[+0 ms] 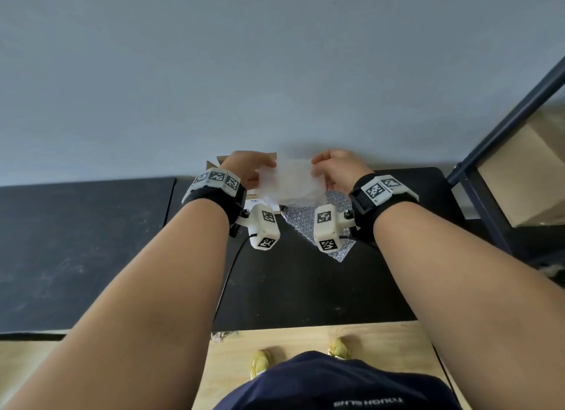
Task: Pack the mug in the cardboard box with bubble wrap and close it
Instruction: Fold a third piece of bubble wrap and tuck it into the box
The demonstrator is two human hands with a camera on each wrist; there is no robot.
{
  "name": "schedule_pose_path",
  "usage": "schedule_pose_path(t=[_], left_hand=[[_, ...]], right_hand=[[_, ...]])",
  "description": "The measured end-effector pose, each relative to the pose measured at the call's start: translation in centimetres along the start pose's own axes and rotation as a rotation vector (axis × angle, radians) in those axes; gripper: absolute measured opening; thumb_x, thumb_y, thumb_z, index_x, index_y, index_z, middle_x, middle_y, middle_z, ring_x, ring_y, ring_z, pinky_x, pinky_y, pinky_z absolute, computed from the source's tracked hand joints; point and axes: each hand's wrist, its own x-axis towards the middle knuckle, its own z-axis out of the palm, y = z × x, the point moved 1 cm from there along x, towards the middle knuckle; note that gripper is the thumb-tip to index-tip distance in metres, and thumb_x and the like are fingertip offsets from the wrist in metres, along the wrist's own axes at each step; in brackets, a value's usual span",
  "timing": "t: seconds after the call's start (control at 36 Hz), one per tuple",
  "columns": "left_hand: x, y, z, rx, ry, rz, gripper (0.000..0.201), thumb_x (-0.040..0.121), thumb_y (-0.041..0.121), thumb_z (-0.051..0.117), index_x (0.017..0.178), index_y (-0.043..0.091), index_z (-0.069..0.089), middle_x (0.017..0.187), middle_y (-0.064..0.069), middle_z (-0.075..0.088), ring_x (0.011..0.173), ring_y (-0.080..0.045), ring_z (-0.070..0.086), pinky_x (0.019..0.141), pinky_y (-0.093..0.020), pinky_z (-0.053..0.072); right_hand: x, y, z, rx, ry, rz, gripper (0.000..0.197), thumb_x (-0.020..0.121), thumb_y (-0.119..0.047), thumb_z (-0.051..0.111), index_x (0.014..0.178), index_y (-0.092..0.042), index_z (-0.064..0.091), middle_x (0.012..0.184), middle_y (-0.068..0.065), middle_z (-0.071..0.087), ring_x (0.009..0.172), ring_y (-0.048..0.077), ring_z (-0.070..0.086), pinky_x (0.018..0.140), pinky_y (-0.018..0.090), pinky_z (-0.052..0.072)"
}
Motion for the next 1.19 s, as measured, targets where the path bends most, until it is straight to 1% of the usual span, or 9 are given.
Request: schedule_pose_path(t=[0.08, 0.22, 0.39, 0.5, 0.64, 0.75, 0.86, 0.97, 1.19], left_hand=[[0.5, 0.1, 0.2, 0.319, -0.007, 0.040, 0.023, 0.085, 0.006, 0.067, 0.105, 0.004, 0.058, 0.113, -0.018, 0.062, 0.095, -0.029, 0.061, 0.083, -0.036, 0.055], [0.2, 1.3, 0.8, 0.551, -0.009, 0.149, 0.056, 0.084, 0.021, 0.071, 0.134, 0.010, 0.049, 0.128, -0.006, 0.055, 0.113, -0.024, 0.054, 0.100, -0.035, 0.045], [-0.7, 2.2, 0.8, 0.761, -0.100, 0.162, 0.041, 0.085, 0.029, 0.070, 0.123, 0.015, 0.065, 0.129, -0.002, 0.060, 0.121, -0.023, 0.053, 0.100, -0.033, 0.037], [-0.8, 1.4, 0.6, 0.647, -0.033, 0.136, 0.037, 0.082, 0.032, 0.071, 0.116, 0.017, 0.069, 0.117, -0.004, 0.067, 0.103, -0.022, 0.059, 0.089, -0.029, 0.041], [-0.4, 0.8, 0.3, 0.384, 0.026, 0.115, 0.040, 0.082, 0.030, 0.067, 0.117, 0.010, 0.067, 0.116, -0.010, 0.068, 0.108, -0.029, 0.063, 0.101, -0.043, 0.048], [5.3, -2.3, -0.7, 0.051, 0.054, 0.039, 0.079, 0.045, 0.044, 0.086, 0.115, 0.013, 0.067, 0.109, -0.008, 0.072, 0.101, -0.030, 0.069, 0.096, -0.046, 0.051], [3.6, -1.9, 0.0, -0.074, -0.050, 0.023, 0.039, 0.067, 0.025, 0.079, 0.101, 0.006, 0.070, 0.103, -0.013, 0.074, 0.099, -0.030, 0.070, 0.097, -0.046, 0.050], [3.5, -2.2, 0.1, -0.098, -0.050, 0.015, 0.040, 0.066, 0.026, 0.079, 0.100, 0.006, 0.071, 0.104, -0.014, 0.073, 0.102, -0.031, 0.069, 0.099, -0.045, 0.049], [1.0, -1.3, 0.2, -0.195, -0.086, -0.021, 0.004, 0.092, 0.004, 0.061, 0.096, 0.004, 0.062, 0.091, -0.012, 0.070, 0.061, -0.014, 0.071, 0.047, -0.020, 0.054]], right_hand=[[-0.1, -0.2, 0.4, -0.106, 0.034, -0.046, 0.026, 0.079, 0.009, 0.057, 0.081, -0.017, 0.062, 0.081, 0.006, 0.063, 0.078, 0.027, 0.061, 0.080, 0.047, 0.056], [0.0, -1.1, 0.8, -0.220, 0.077, -0.135, 0.025, 0.081, 0.008, 0.058, 0.081, -0.017, 0.059, 0.073, -0.003, 0.057, 0.059, 0.014, 0.054, 0.052, 0.023, 0.047], [0.2, -1.5, 1.3, -0.236, 0.042, -0.199, 0.020, 0.082, 0.002, 0.064, 0.085, -0.017, 0.060, 0.079, -0.004, 0.060, 0.063, 0.010, 0.054, 0.054, 0.019, 0.042], [0.4, -1.3, 1.0, -0.178, 0.089, -0.193, 0.033, 0.087, -0.008, 0.064, 0.118, -0.015, 0.057, 0.108, 0.000, 0.063, 0.084, 0.010, 0.058, 0.067, 0.020, 0.045], [0.7, -0.6, 0.7, -0.051, 0.087, -0.052, 0.073, 0.082, -0.040, 0.071, 0.143, -0.015, 0.041, 0.140, 0.001, 0.048, 0.124, 0.020, 0.051, 0.106, 0.041, 0.043], [0.5, -0.2, 0.8, 0.054, -0.034, 0.042, 0.044, 0.090, -0.034, 0.065, 0.127, -0.013, 0.053, 0.121, 0.007, 0.061, 0.109, 0.022, 0.062, 0.099, 0.039, 0.050], [0.4, 0.0, 1.3, 0.170, -0.092, 0.052, 0.013, 0.091, -0.015, 0.066, 0.099, -0.010, 0.058, 0.103, 0.013, 0.066, 0.098, 0.032, 0.066, 0.093, 0.042, 0.054], [0.0, -0.2, 1.6, 0.181, -0.113, -0.009, 0.009, 0.089, -0.001, 0.064, 0.097, -0.005, 0.063, 0.103, 0.016, 0.068, 0.093, 0.029, 0.067, 0.089, 0.041, 0.057], [0.2, -0.4, 1.7, 0.205, -0.096, -0.064, 0.013, 0.089, 0.010, 0.055, 0.093, -0.002, 0.055, 0.094, 0.018, 0.057, 0.069, 0.027, 0.057, 0.049, 0.024, 0.052]])
